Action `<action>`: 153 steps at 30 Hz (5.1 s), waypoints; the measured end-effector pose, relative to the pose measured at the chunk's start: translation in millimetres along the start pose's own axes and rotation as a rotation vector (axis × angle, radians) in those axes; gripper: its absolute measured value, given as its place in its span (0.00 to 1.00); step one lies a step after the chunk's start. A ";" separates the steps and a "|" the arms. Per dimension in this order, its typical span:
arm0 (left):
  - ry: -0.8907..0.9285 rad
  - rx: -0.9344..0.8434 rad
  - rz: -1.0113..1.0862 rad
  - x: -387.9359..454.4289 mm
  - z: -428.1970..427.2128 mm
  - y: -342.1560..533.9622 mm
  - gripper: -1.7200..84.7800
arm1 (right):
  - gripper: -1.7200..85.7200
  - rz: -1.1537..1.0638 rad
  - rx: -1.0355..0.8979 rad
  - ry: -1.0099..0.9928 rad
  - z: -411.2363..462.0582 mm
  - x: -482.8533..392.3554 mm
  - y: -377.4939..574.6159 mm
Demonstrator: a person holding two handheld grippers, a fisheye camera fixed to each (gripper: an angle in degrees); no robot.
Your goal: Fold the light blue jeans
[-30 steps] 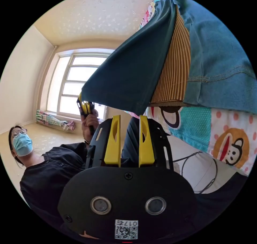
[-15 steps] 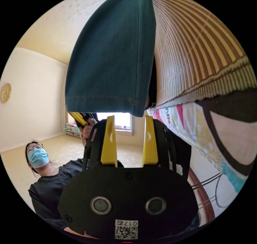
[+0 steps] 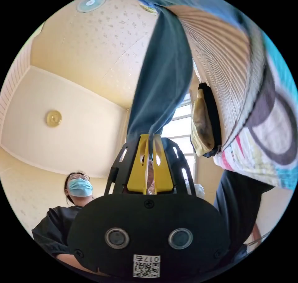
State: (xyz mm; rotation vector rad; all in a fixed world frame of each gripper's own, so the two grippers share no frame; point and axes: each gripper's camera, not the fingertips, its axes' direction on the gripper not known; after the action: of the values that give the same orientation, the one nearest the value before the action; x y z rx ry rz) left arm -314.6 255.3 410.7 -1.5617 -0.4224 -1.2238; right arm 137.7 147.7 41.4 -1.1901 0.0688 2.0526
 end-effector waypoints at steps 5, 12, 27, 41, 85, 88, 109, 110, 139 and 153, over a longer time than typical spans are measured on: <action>-0.311 -0.148 0.123 -8.3 -4.6 22.9 0.01 | 0.05 -0.321 -0.263 0.436 10.9 -99.8 -13.4; -0.461 -0.484 -0.129 -112.4 82.5 74.6 0.01 | 0.05 -0.087 -0.588 1.011 67.7 -46.2 -6.7; -0.585 -0.472 -0.237 -156.1 98.8 122.9 0.01 | 0.06 -0.119 -0.563 1.104 127.6 -8.7 46.0; -0.556 -0.317 -0.035 -102.6 154.3 115.6 0.01 | 0.13 -0.207 -0.014 1.473 42.4 -86.7 -20.1; -0.339 -0.832 0.287 -109.2 574.6 213.0 0.02 | 0.06 -0.131 0.394 1.146 -160.0 -174.6 71.5; -0.251 -0.847 0.305 -111.0 563.7 214.2 0.01 | 0.04 -0.197 0.429 1.082 -170.2 -190.3 86.1; -0.362 -0.604 0.166 -157.0 519.9 241.4 0.07 | 0.09 -0.084 0.424 0.974 -247.7 -163.3 78.4; -0.315 -0.628 0.163 -159.6 521.9 239.5 0.05 | 0.07 -0.092 0.418 0.968 -247.9 -164.3 78.4; 0.259 -0.337 0.062 -110.1 302.9 134.9 0.18 | 0.03 -0.863 -0.432 1.096 51.4 -219.2 160.6; 0.091 -0.399 0.093 -165.2 263.9 117.7 0.03 | 0.08 -0.594 -0.706 0.861 78.0 -173.9 40.0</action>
State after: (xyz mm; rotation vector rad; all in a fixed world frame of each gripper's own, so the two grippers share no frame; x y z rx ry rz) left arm -164.4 491.9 231.2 -1.8281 -0.0438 -1.3577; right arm 106.1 49.4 206.5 -2.1370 -0.5704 0.9410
